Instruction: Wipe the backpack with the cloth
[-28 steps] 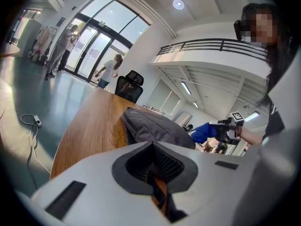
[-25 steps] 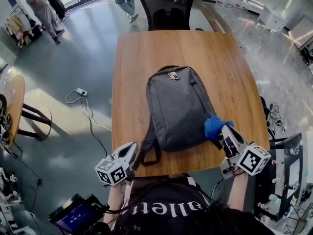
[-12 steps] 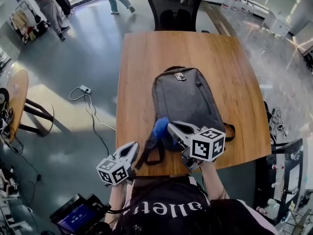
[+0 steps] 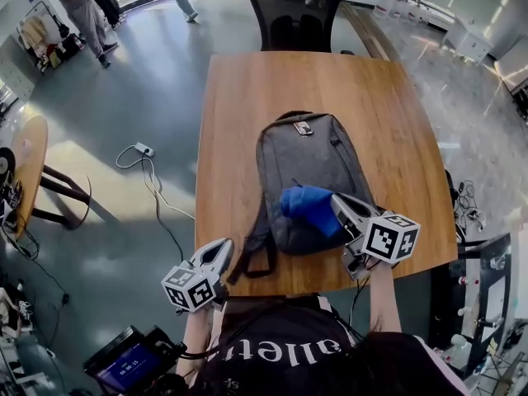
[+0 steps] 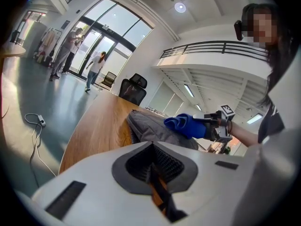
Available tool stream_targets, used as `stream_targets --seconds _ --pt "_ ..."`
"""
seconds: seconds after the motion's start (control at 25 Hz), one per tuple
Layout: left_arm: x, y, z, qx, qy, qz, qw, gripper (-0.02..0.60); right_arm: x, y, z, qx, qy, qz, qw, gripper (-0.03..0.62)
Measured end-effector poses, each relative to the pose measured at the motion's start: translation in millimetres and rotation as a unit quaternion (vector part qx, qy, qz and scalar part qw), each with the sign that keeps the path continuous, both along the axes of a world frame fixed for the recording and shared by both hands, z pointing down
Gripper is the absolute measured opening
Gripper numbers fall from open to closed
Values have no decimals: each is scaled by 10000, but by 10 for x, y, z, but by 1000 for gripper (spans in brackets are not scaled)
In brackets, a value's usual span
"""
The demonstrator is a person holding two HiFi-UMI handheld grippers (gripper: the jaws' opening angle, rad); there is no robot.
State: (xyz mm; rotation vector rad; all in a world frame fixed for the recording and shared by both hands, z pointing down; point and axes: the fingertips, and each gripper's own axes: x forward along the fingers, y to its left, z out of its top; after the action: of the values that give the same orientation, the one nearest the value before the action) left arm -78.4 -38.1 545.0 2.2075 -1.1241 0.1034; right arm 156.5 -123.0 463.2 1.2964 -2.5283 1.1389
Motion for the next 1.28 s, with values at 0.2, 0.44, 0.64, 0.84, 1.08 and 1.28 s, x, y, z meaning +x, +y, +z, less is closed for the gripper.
stream_targets --seconds 0.2,0.44,0.64,0.84,1.08,1.28 --pt "88 -14 -57 12 -31 144 9999 0 665 -4 -10 -10 201 647 9977 31" --pt "185 -28 -87 -7 -68 255 9997 0 1391 11 72 -141 435 1306 9904 31" --pt "219 -34 -99 -21 -107 268 9996 0 1895 14 194 -269 571 1750 9825 31" --pt "214 -43 -117 -37 -156 234 9996 0 2226 18 271 -356 566 2098 9754 31" --pt "221 -56 -103 -58 -152 233 9996 0 2083 -27 112 -181 415 1958 9796 31" --pt "235 -82 -109 -34 -130 237 9996 0 1747 -137 -339 291 237 1622 9860 31"
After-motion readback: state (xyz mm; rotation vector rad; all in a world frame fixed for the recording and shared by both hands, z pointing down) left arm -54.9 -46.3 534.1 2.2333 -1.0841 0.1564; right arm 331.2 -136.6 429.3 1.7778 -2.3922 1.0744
